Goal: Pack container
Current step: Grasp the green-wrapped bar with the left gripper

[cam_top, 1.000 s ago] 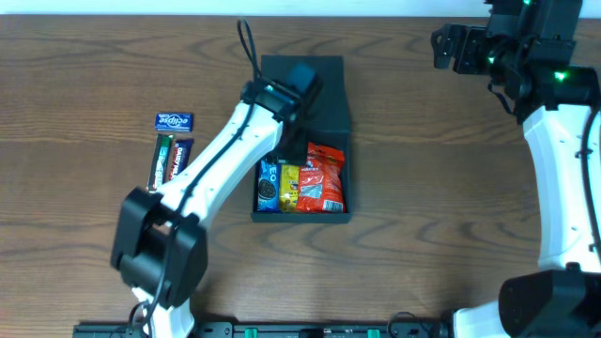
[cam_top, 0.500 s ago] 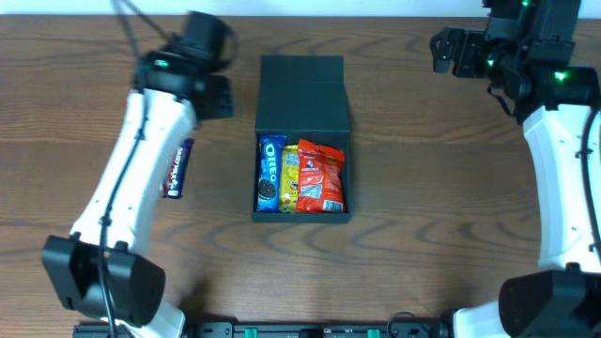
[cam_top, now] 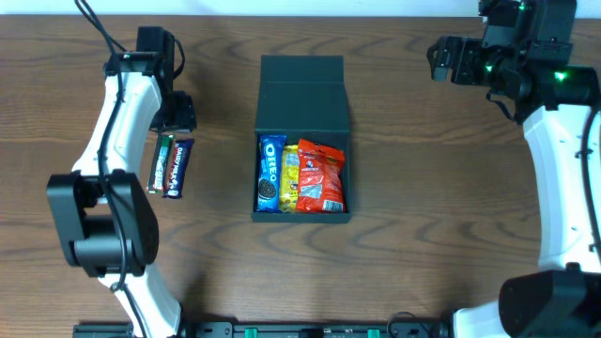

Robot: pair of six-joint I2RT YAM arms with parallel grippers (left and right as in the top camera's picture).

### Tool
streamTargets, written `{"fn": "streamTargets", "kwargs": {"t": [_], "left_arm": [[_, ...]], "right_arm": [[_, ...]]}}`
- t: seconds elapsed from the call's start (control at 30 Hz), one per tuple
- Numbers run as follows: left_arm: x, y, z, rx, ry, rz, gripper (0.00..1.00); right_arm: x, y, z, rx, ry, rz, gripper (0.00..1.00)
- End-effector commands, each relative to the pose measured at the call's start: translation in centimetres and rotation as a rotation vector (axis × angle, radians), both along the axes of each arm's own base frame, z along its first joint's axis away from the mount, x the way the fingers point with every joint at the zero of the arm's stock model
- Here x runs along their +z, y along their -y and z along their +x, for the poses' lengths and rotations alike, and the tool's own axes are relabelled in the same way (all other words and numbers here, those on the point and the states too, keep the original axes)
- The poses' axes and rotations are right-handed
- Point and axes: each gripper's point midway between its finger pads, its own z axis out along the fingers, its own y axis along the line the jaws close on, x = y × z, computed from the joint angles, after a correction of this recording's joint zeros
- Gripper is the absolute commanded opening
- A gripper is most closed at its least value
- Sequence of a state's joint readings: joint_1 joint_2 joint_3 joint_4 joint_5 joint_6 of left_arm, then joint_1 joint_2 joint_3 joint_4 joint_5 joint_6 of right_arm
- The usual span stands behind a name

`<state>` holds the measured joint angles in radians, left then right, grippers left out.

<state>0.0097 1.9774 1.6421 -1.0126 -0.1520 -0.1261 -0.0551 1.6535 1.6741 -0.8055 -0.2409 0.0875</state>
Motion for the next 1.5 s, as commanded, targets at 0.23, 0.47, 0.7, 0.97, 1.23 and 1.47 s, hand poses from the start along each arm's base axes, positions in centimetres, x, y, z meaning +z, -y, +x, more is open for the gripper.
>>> {"fn": "streamTargets", "kwargs": {"t": [0.23, 0.47, 0.7, 0.97, 1.23, 1.47], "left_arm": [[-3.2, -0.8, -5.2, -0.046, -0.249, -0.047, 0.72], [-3.8, -1.5, -6.4, 0.015, -0.247, -0.192, 0.69], [-5.6, -1.6, -7.1, -0.002, -0.241, -0.242, 0.72], [-5.9, -4.0, -5.7, -0.050, -0.195, -0.107, 0.78], [-5.8, -4.7, -2.1, -0.141, -0.063, -0.067, 0.76], [-5.8, -4.9, 0.0, -0.155, 0.013, -0.052, 0.72]], "right_arm": [[0.9, -0.2, -0.4, 0.002, 0.016, 0.015, 0.99], [1.0, -0.1, -0.2, 0.002, 0.026, 0.014, 0.99], [1.0, -0.1, -0.2, 0.002, 0.027, 0.014, 0.99], [1.1, -0.1, -0.1, 0.002, 0.033, 0.014, 0.99], [1.0, -0.1, -0.1, 0.002, 0.028, 0.014, 0.99], [0.9, -0.1, -0.2, 0.002, 0.022, 0.015, 0.99]]}}
